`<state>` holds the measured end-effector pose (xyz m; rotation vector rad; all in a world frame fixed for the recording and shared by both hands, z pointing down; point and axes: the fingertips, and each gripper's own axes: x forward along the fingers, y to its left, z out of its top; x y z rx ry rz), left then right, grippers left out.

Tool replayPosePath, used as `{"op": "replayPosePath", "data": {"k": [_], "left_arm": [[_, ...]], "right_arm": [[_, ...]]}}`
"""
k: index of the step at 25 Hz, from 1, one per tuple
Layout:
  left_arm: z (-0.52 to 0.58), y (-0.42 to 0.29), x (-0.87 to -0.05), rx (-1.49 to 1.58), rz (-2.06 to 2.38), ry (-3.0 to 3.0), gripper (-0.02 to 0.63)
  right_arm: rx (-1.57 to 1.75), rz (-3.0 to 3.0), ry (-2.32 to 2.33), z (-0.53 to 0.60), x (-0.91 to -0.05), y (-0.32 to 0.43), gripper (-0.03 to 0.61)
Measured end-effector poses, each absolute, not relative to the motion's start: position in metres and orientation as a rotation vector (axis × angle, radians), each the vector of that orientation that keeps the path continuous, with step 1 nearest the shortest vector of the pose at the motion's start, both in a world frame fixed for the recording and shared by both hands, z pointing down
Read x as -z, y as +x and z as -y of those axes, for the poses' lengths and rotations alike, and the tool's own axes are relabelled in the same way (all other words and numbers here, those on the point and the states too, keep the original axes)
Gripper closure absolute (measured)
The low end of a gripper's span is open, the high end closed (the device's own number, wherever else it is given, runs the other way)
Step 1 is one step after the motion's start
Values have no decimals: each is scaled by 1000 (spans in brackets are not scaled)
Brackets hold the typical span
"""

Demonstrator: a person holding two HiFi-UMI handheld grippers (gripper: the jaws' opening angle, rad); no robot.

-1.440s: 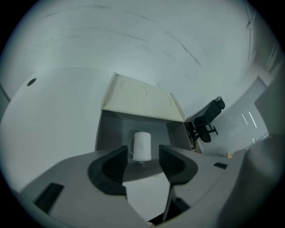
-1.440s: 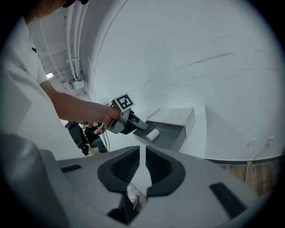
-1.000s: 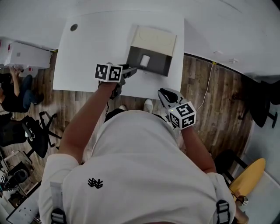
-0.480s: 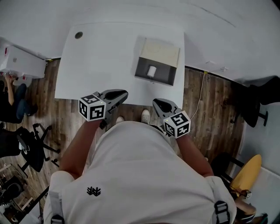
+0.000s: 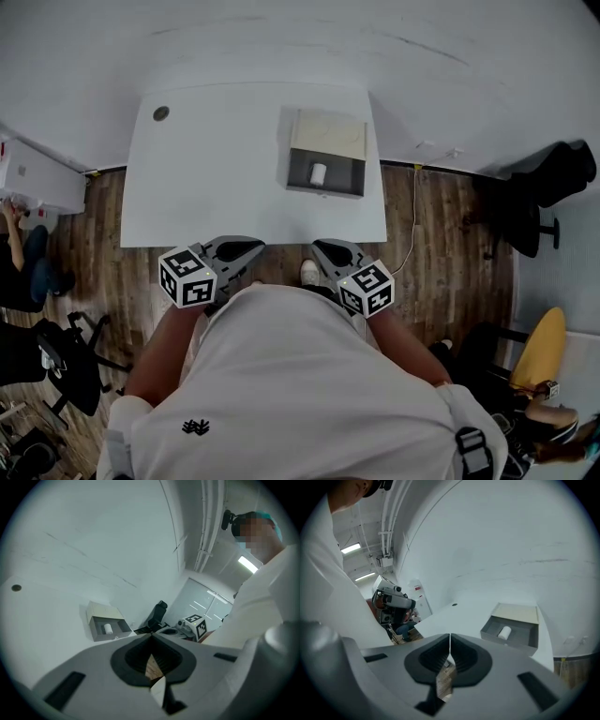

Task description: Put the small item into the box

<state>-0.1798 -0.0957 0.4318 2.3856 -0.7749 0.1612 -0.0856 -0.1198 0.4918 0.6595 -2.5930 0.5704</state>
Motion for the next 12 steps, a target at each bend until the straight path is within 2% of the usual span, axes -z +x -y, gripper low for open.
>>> {"op": "replayPosePath", "data": {"k": [12], "left_arm": [[65,-188,-426,-259,713,2487,607]], "right_arm": [[-572,2589,790,83,-477,-90,569]]}}
